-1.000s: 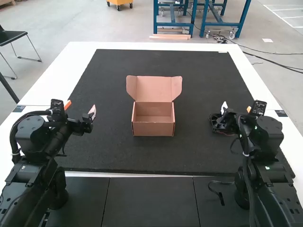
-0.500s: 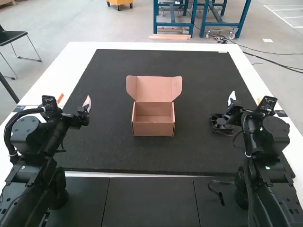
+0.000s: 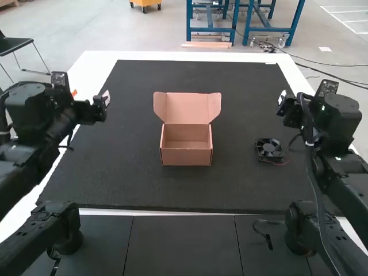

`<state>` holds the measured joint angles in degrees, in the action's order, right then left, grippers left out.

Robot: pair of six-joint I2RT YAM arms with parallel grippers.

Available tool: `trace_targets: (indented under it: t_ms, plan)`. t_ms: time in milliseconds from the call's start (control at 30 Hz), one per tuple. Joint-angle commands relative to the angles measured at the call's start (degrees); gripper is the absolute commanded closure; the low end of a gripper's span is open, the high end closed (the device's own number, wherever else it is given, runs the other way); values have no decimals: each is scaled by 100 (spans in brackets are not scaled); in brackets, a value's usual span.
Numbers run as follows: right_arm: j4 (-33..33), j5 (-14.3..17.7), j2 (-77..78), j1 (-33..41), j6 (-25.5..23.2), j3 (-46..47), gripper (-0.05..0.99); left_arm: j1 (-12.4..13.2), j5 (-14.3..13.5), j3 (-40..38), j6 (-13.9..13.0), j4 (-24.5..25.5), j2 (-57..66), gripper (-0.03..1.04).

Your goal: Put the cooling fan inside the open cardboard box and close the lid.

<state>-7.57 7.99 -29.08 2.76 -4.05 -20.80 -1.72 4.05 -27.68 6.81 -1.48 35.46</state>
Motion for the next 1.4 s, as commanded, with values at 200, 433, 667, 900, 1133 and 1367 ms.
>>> trace_targets:
  t_ms: [200, 433, 667, 900, 1133, 1367]
  plan:
    - [1917, -131, -388, -57, -210, -1040, 3, -4, -54, -1117, -233, 1255, 1587, 4]
    - [2788, -685, -467, -13, -43, -1497, 3, -329, 588, -1037, -294, 1114, 1868, 5]
    - [3359, -641, -1478, -83, -25, -1752, 3, -1050, 605, -1319, -479, 1448, 2008, 4]
    - [3623, -597, -2374, -276, 238, -2157, 3, -1551, 605, -1565, -531, 2002, 1947, 4]
    - [3684, -333, -3482, -839, 1363, -2789, 3, -1613, 614, -1934, -839, 2468, 1947, 4]
    - [4405, -623, -4694, -1481, 2154, -3413, 3, -1586, 614, -2145, -1085, 2696, 1947, 4]
